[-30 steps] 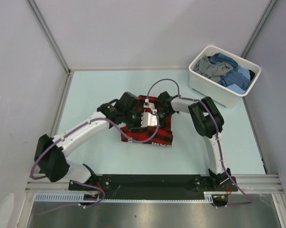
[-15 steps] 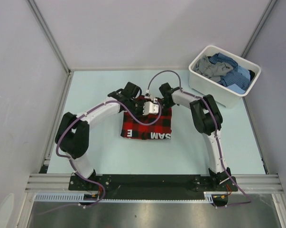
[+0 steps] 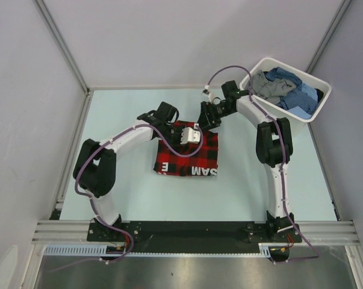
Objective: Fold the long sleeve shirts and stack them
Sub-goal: Fold the shirt
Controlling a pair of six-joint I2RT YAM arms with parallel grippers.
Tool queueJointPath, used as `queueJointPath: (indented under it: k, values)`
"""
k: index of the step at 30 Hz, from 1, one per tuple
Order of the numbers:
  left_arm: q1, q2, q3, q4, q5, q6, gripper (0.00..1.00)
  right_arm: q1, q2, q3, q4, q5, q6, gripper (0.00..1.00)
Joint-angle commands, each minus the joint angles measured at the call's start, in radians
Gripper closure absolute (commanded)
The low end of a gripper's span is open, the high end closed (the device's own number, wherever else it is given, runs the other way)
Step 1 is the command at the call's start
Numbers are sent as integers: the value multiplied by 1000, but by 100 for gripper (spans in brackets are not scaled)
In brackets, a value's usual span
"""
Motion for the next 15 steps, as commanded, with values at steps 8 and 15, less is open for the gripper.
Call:
queueJointPath:
  k: [8, 15]
  values:
    - [73, 228, 234, -26, 83, 9, 85, -102, -204, -89, -73, 7, 0, 15]
    - [105, 285, 340, -23, 86, -68, 59, -104, -209, -191, -58, 85, -96, 15]
